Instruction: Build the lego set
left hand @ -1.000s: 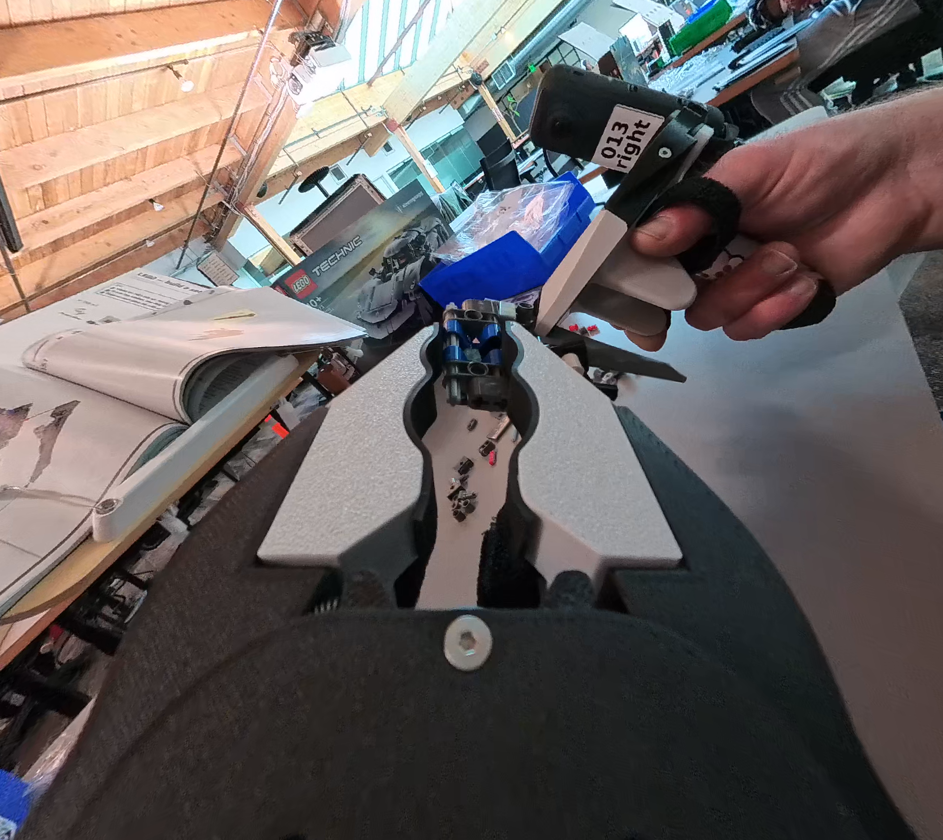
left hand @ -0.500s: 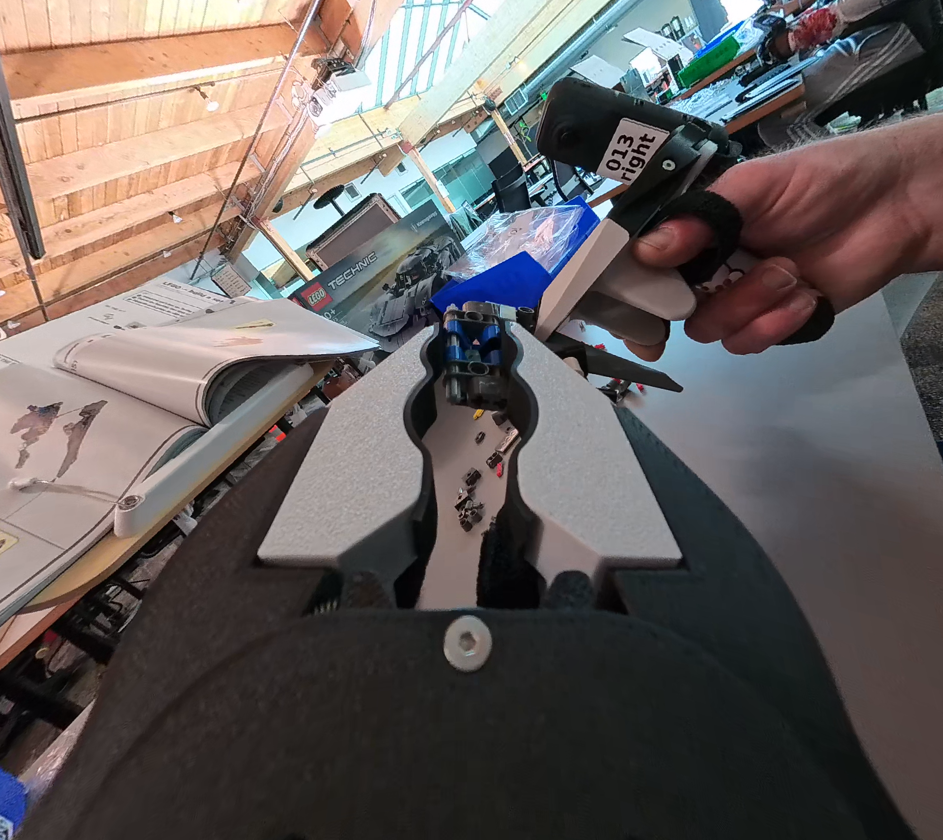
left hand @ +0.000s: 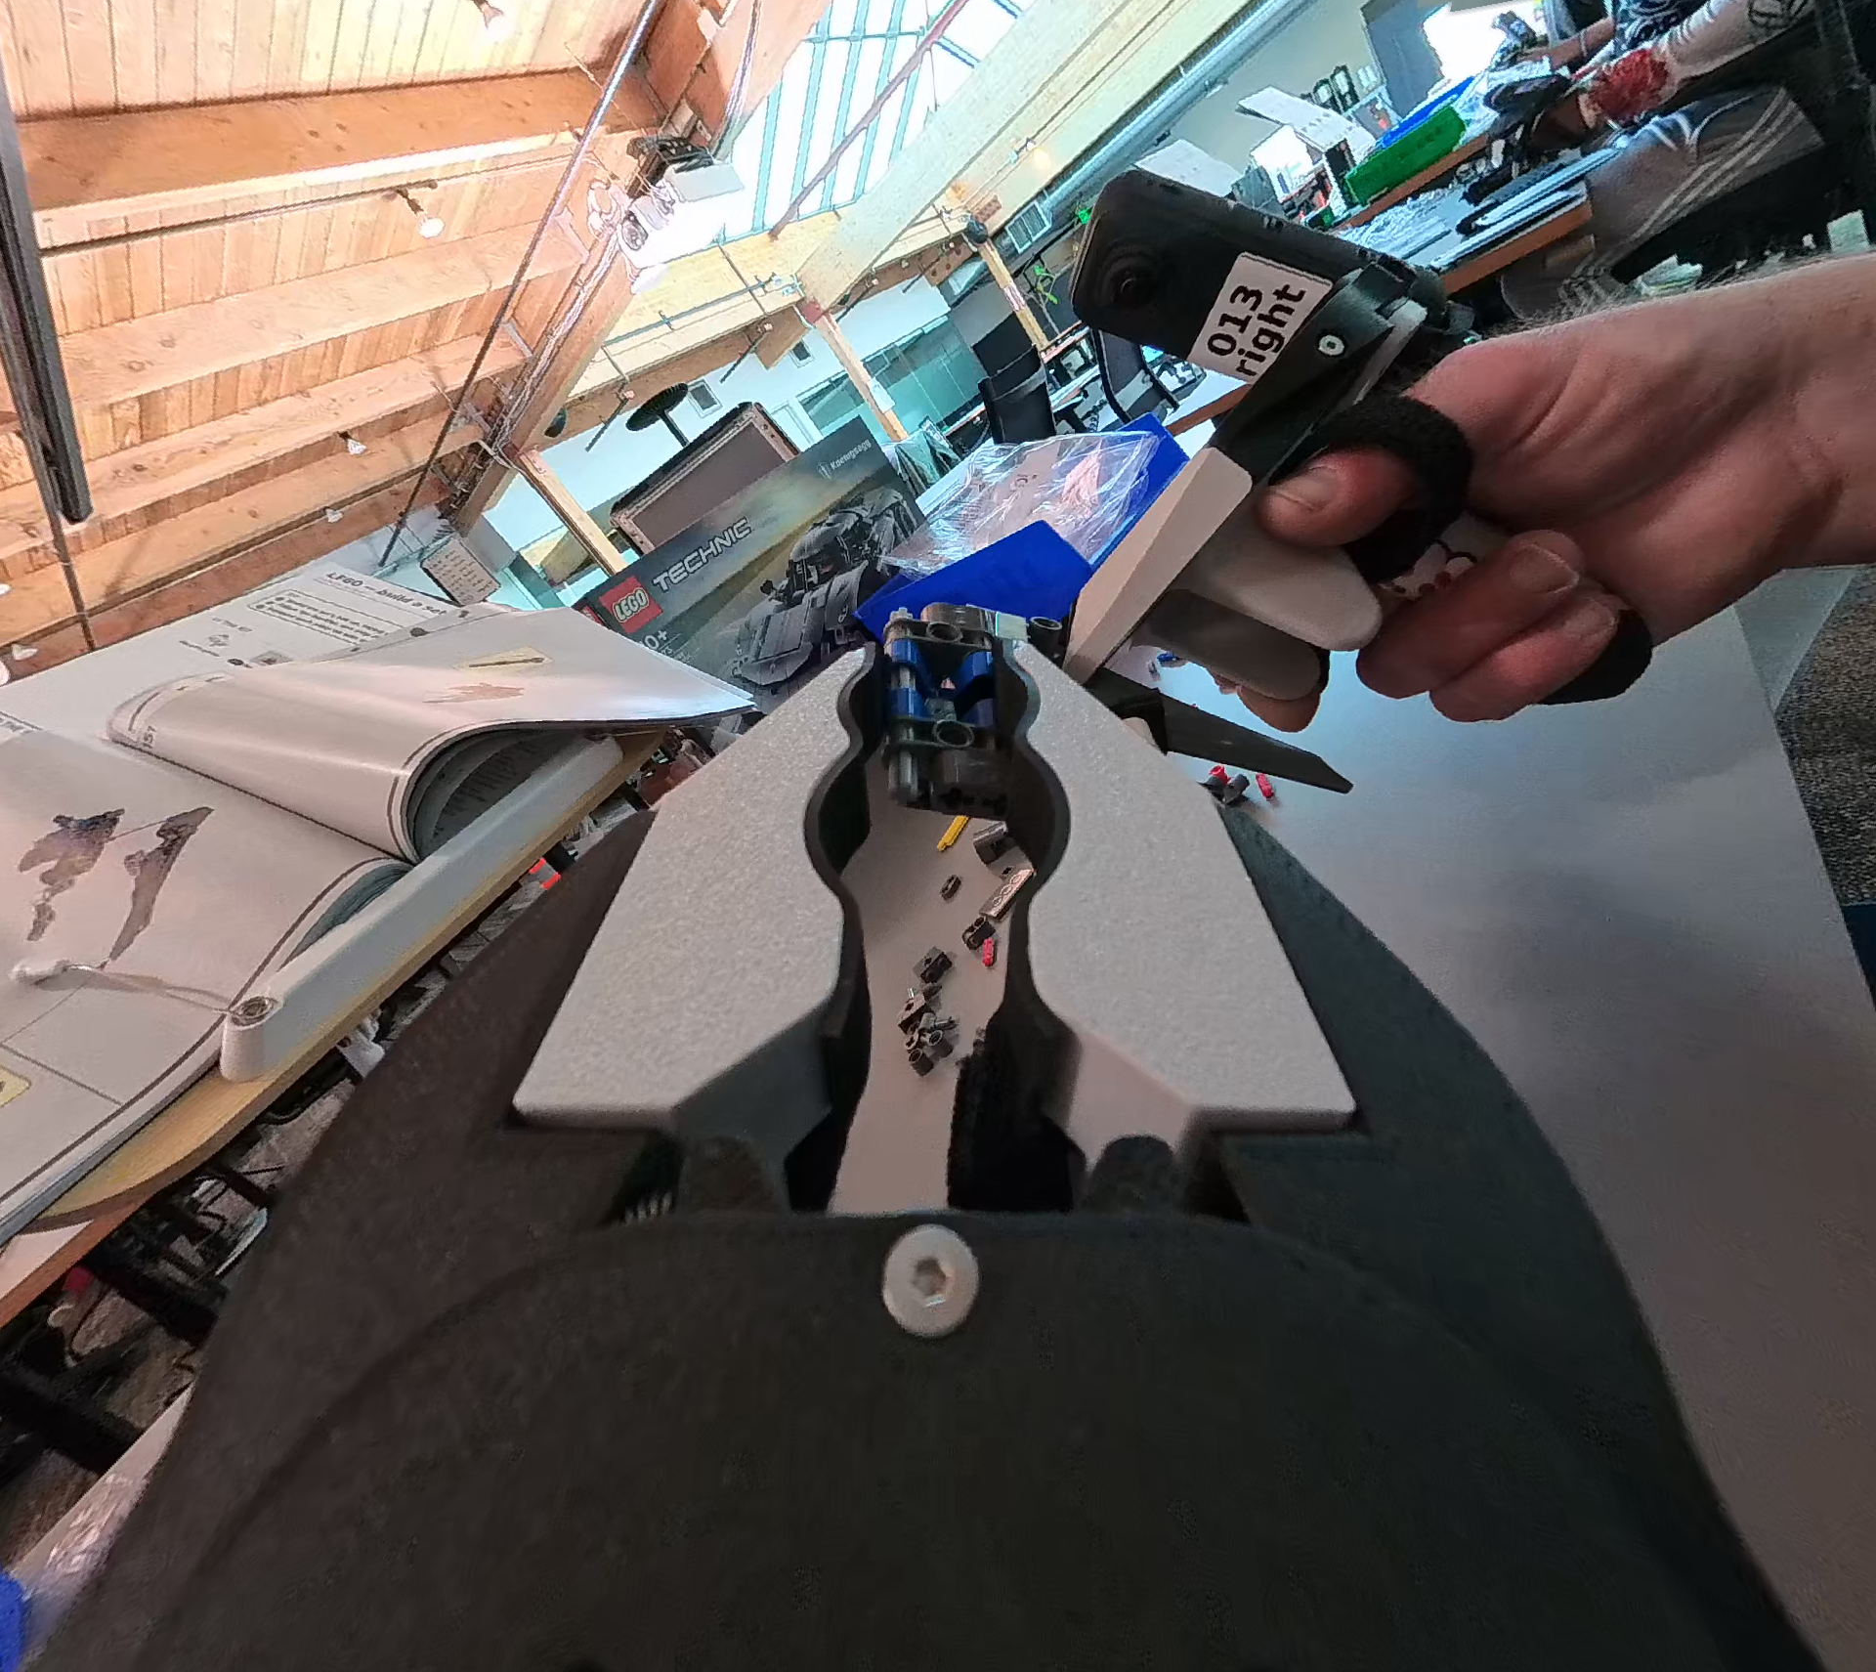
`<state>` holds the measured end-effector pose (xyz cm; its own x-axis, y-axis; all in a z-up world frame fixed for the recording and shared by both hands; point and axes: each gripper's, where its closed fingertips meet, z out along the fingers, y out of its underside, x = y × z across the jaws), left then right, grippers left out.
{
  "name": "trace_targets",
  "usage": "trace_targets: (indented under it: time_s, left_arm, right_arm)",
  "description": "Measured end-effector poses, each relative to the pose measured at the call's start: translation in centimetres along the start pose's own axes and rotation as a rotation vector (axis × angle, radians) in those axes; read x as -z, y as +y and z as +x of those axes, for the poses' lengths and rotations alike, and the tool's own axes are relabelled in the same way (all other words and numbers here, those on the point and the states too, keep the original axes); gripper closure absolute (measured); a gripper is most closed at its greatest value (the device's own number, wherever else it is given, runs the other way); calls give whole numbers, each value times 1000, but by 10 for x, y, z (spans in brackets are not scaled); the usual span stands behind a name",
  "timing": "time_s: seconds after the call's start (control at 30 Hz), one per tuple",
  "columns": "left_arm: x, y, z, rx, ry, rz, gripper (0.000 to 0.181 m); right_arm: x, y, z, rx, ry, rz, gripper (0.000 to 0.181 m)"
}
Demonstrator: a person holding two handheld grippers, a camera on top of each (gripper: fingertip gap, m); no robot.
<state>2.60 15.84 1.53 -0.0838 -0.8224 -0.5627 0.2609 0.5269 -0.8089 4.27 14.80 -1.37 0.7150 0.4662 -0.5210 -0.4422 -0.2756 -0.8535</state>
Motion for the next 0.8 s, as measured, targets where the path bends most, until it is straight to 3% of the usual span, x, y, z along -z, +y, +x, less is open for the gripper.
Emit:
trace_targets:
  time_s: [0.2, 0.27, 0.8]
  left_arm:
    - [1, -1, 0, 5, 0, 4, 163]
    - [2, -3, -6, 12, -33, 16, 178]
    - [-6, 15, -7, 64, -24, -55, 178]
  right_arm:
    - [-1, 0, 0, 4, 4, 0, 181]
    - [-1, 2, 0, 7, 8, -8, 181]
    - [-2, 5, 16, 8, 40, -27, 181]
